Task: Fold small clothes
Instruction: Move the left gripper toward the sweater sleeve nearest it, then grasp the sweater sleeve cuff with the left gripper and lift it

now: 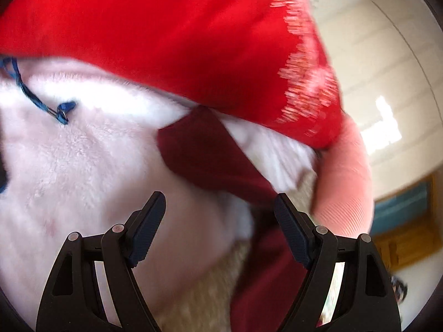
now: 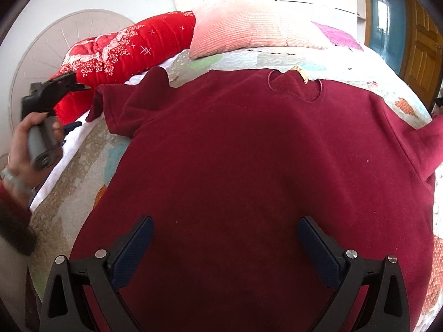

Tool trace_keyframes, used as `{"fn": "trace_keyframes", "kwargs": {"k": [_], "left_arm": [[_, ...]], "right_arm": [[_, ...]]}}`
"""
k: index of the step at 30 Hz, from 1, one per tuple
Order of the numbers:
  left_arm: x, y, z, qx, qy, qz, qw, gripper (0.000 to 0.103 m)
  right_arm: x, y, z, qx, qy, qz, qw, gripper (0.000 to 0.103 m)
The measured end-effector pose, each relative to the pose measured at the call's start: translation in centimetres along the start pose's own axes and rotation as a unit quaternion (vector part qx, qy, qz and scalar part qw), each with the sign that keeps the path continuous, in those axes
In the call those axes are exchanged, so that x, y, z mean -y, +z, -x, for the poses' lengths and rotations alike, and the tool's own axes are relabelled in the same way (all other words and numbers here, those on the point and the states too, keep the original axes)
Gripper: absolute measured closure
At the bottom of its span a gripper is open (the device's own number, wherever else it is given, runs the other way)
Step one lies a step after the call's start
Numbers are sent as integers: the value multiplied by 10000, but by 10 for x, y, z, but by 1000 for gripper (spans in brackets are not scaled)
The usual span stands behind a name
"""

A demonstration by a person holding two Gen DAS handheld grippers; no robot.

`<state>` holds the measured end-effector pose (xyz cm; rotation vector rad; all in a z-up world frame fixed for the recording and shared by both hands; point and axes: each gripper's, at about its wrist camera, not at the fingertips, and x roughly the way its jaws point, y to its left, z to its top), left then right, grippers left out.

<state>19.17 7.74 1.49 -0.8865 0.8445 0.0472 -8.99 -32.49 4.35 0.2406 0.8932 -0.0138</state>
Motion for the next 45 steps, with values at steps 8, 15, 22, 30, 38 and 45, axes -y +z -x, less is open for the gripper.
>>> {"fn": "trace_keyframes", "kwargs": {"k": [8,15,22,30,38,45], "left_arm": [[-2,13,-39,-87,39,-53,9999,78],[32,13,9,150,-359,-1040,9938,97],[97,7,94,382,-1312,-1844,9733,99],[135,-20,105,206,-1352,-2233,9651,96],[13,0,60,-141,-800,-37,9967,26],[-8,11,-13,-548,-446,652,9954,25]], "right_arm": [[3,2,-2,25,182,35,9998,0],[5,0,0,43,220,-2,9997,0],[22,0,18,185,287,-383,9987,0],[43,-4,47,428,175,-667,9967,0],[50,-8,38,247,173,-766,9966,0],[42,-8,20,89,162,-504,9986,0]]}}
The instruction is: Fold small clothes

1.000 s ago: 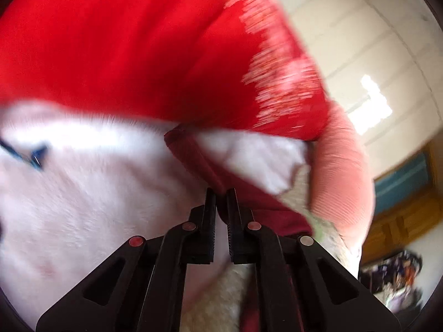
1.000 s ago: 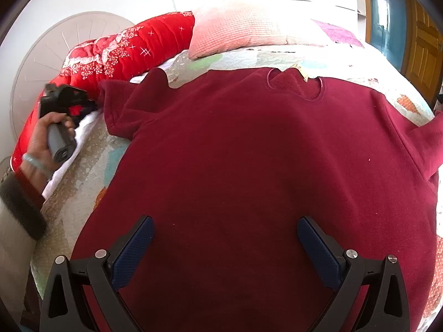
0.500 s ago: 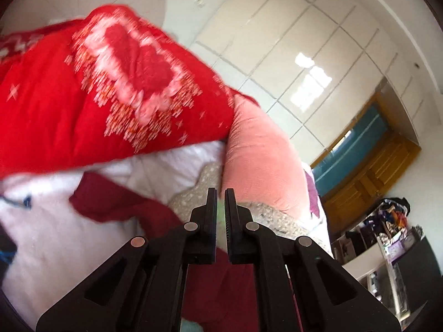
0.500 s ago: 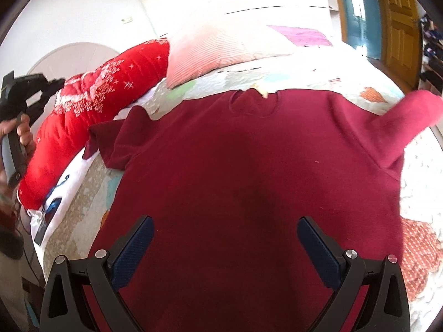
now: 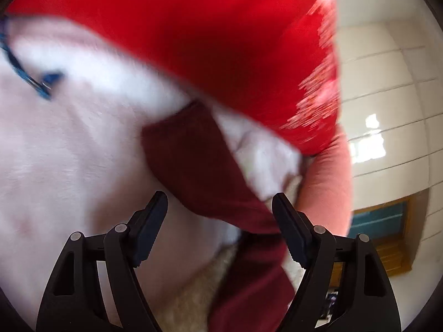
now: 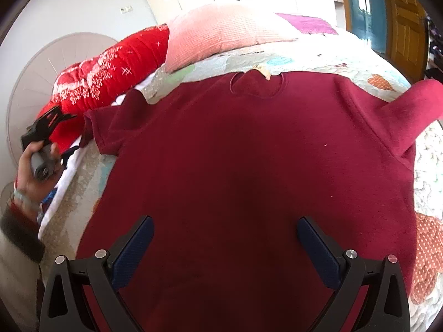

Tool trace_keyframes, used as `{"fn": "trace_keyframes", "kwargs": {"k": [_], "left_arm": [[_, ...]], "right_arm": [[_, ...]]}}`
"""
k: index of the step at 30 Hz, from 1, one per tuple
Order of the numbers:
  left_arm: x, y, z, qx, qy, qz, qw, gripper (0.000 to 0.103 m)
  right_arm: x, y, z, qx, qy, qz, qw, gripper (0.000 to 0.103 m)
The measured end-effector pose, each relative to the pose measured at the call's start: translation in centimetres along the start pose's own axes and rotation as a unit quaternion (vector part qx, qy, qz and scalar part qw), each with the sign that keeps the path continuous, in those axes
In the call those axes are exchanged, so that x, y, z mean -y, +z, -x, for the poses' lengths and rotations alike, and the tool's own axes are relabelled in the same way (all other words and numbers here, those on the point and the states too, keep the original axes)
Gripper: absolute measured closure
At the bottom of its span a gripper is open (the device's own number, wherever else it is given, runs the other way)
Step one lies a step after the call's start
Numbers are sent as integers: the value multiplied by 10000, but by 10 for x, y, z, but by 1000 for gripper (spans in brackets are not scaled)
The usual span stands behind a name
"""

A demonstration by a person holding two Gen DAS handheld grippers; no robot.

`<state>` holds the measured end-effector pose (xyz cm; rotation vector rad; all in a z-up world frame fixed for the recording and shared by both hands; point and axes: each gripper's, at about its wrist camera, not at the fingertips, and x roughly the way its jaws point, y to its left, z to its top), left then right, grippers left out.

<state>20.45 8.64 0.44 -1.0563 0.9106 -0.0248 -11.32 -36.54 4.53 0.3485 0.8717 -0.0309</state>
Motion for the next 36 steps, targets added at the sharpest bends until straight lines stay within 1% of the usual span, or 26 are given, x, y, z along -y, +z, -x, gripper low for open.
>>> {"fn": "trace_keyframes", "kwargs": {"k": [1,3,4,5,6,7,8,9,11,12,15,18,20,22,25,27,28,30,31,32,33,34,35,36], "left_arm": [[-5,-1,-6,-9,46,112,9999,25],[-3,-2,-4,313,-39,134,9994,26],[2,-1,-5,323,2,12,9995,34],[6,0,-8,300,60,-126,9995,68],[10,0,-9,219,153,-314,9992,99],[17,-2,-6,158,176,-498,9985,98],[23,-6,0,259,85,-653,9975,98],[33,-10,12,403,3,-924,9949,98],[65,-21,45,798,-175,-1613,9835,98],[84,-25,64,957,-358,-1888,9767,98],[133,-32,97,912,-880,-2344,9638,98],[181,-64,116,715,-1267,-2909,9456,98],[211,-100,119,465,-1504,-3334,9296,98],[228,-140,116,107,-1717,-3675,9140,98],[241,-216,91,-720,-1850,-4057,8922,98],[239,-260,73,-1155,-1866,-4223,8795,98],[237,-280,59,-1325,-1835,-4248,8765,98],[227,-325,24,-1836,-1651,-4266,8701,98],[223,-340,14,-1968,-1610,-4277,8674,98],[217,-357,0,-2134,-1507,-4319,8633,98],[211,-373,-17,-2340,-1365,-4376,8574,98],[206,-383,-30,-2473,-1143,-4477,8517,98],[201,-392,-41,-2686,-1014,-4487,8463,92],[199,-394,-49,-2813,-937,-4490,8429,80]], "right_arm": [[0,0,-3,-14,-10,0,10000,0],[1,2,-7,-18,-45,-3,10000,0],[1,2,-9,-8,-67,23,10000,0],[1,2,-10,-2,-93,58,9999,0],[0,3,-11,-3,-107,78,9999,0],[0,2,-11,1,-114,95,9999,0],[-1,2,-11,10,-113,108,9999,0],[0,2,-11,19,-100,111,9999,0],[2,2,-10,45,-45,86,9999,0],[3,2,-10,50,-21,59,10000,0],[5,3,-5,78,66,-32,9999,0],[10,4,2,171,141,-168,9996,0],[16,5,9,293,140,-271,9991,0],[23,6,17,383,106,-345,9986,0],[36,10,29,521,-1,-390,9979,0],[48,13,39,667,-155,-427,9967,0],[55,15,43,732,-246,-467,9959,0],[72,18,50,814,-412,-605,9940,0],[80,19,53,832,-467,-693,9930,0],[89,20,55,840,-514,-788,9920,0],[97,20,57,839,-564,-873,9910,0],[104,20,59,827,-620,-944,9902,0],[110,21,60,811,-673,-1005,9893,0],[117,21,61,798,-718,-1075,9884,0]]}}
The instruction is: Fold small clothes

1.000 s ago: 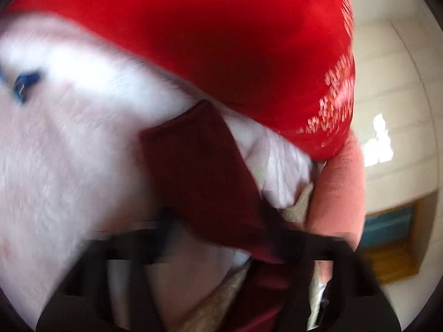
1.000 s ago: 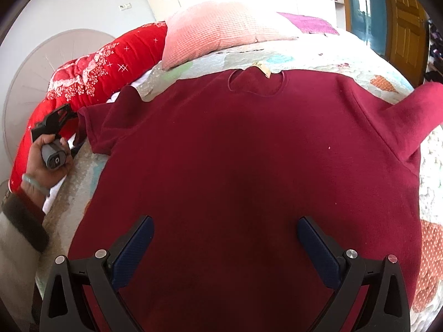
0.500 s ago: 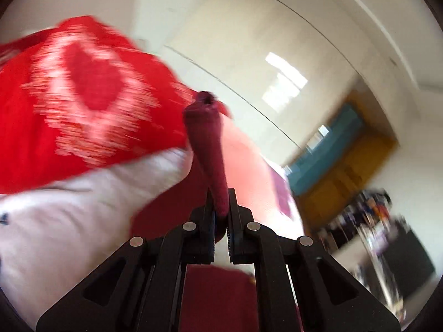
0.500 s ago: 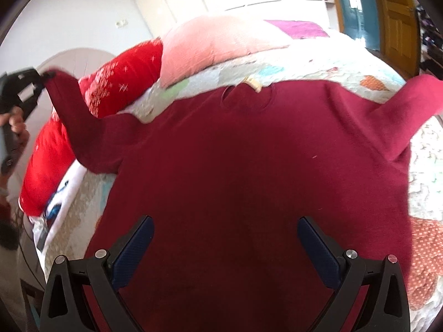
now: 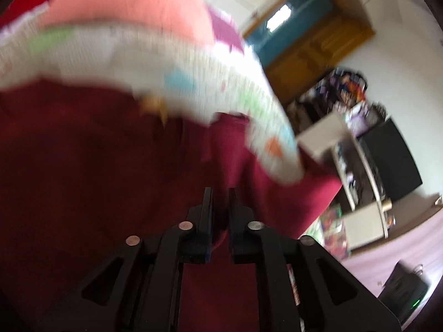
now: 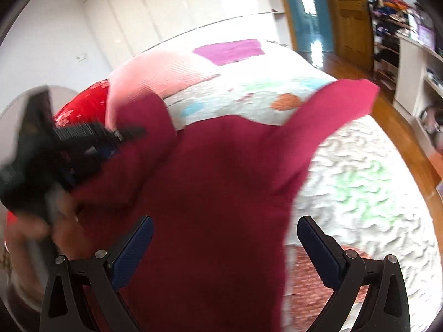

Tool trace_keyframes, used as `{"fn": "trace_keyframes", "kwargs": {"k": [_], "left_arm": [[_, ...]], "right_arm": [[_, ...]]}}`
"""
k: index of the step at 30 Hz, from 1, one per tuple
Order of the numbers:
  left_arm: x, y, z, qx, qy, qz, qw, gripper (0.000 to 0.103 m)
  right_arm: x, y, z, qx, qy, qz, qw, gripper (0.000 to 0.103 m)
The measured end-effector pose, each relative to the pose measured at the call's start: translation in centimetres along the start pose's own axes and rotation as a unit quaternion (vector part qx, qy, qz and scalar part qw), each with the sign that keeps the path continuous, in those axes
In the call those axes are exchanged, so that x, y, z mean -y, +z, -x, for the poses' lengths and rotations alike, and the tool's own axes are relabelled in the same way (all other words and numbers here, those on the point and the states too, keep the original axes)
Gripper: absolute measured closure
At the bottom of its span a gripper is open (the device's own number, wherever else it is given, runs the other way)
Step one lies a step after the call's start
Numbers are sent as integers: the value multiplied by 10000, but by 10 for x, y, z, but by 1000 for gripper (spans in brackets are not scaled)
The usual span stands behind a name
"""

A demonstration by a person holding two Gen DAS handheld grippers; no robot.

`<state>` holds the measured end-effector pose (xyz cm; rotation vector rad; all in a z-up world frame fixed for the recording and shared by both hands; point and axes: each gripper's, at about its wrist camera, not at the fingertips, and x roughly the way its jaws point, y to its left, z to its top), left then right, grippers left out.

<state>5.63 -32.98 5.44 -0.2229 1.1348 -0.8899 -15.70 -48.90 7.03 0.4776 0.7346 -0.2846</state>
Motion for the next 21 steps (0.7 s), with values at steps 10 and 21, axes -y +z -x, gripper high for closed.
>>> {"fn": "trace_keyframes", "kwargs": {"k": [10,21], "left_arm": [[-11,-19,125,1202,1216,-702,9828,32],[-108,-32,96,721,2421,314,9671,32]], "right_arm": [[-1,37,-22,54,107,65,9999,0],[-16,53,-94,-221,-377,462,9980,94]]}}
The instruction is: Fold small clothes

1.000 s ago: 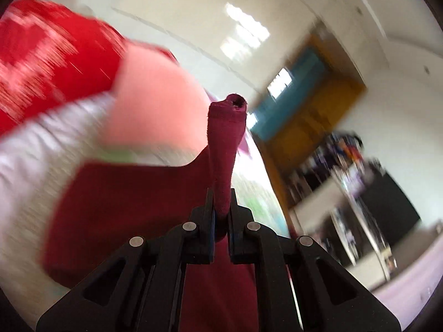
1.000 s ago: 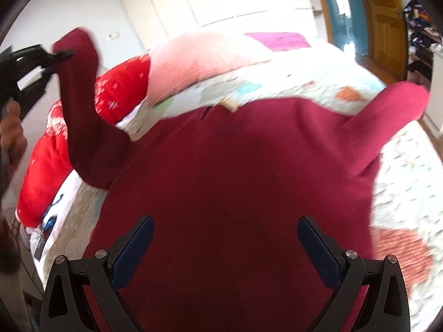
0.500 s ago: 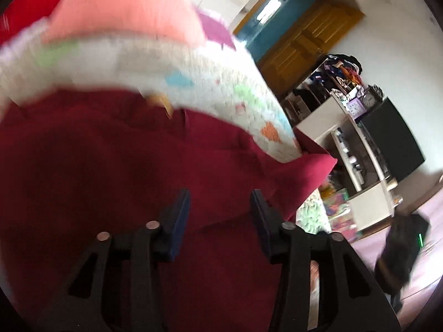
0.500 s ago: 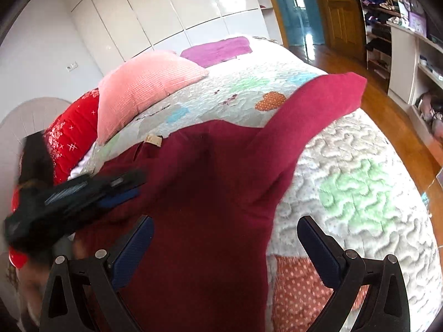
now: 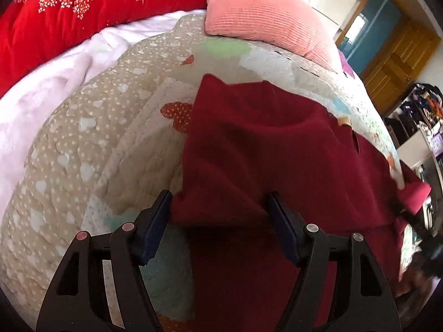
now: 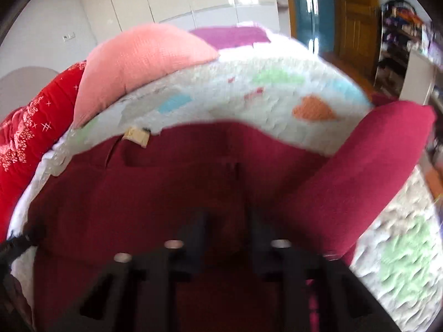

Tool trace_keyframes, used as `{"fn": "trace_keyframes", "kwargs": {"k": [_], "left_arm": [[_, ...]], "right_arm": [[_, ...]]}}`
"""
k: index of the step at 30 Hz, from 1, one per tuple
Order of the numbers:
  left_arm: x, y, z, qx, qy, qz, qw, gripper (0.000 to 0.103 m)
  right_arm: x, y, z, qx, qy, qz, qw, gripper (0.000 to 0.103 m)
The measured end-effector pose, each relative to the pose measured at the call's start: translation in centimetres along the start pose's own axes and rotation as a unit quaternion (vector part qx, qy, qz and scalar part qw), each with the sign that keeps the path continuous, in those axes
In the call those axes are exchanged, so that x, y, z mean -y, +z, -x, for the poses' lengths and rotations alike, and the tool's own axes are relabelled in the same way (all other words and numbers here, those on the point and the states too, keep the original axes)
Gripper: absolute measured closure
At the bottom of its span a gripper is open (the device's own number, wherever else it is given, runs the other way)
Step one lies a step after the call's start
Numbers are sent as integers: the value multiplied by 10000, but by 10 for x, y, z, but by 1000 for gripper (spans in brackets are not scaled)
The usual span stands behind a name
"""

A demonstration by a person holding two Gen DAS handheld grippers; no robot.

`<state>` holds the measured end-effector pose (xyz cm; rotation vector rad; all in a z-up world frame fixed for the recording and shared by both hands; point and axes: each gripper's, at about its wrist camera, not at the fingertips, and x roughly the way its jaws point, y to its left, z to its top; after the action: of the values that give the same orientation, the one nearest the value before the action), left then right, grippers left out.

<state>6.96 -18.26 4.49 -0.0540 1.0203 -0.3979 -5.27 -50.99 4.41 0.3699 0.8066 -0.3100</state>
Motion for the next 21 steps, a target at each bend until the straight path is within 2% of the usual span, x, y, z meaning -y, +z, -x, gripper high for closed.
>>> {"fn": "trace_keyframes", "kwargs": {"k": [2,5,8,10,12,14,15,16,17,19,21], "left_arm": [[-8,-11,4,18,-28,-87,10000,32],[-6,-14,5,20,-61,-135,9999,32],[-9,-11,12,-66,-55,-62,9999,32],[-13,-5,23,92,-135,-35,9999,32],[-11,-2,37,358,-12,-121,9993,32],[-9,4,45,580,58,-144,9982,32],[-9,6,44,626,70,-123,9979,32],[-8,10,42,613,81,-90,9980,32],[-7,13,36,539,93,-58,9985,32],[-6,15,23,338,261,-50,9991,32],[-11,10,8,47,443,40,9990,32]], "right_arm": [[5,1,18,91,256,-8,9996,95],[11,-12,47,355,97,210,9991,95],[14,-25,24,-116,-46,237,9996,95],[16,-27,22,-132,-68,194,9997,95],[19,-28,30,-65,-183,195,9996,94],[25,-27,38,-45,-288,133,9995,77],[26,-25,40,-15,-293,57,9996,72],[28,-24,46,69,-268,-62,9996,63],[26,-23,54,204,-175,-136,9995,58],[13,-18,60,359,153,-45,9992,58],[-10,-11,56,283,664,181,9972,58]]}}
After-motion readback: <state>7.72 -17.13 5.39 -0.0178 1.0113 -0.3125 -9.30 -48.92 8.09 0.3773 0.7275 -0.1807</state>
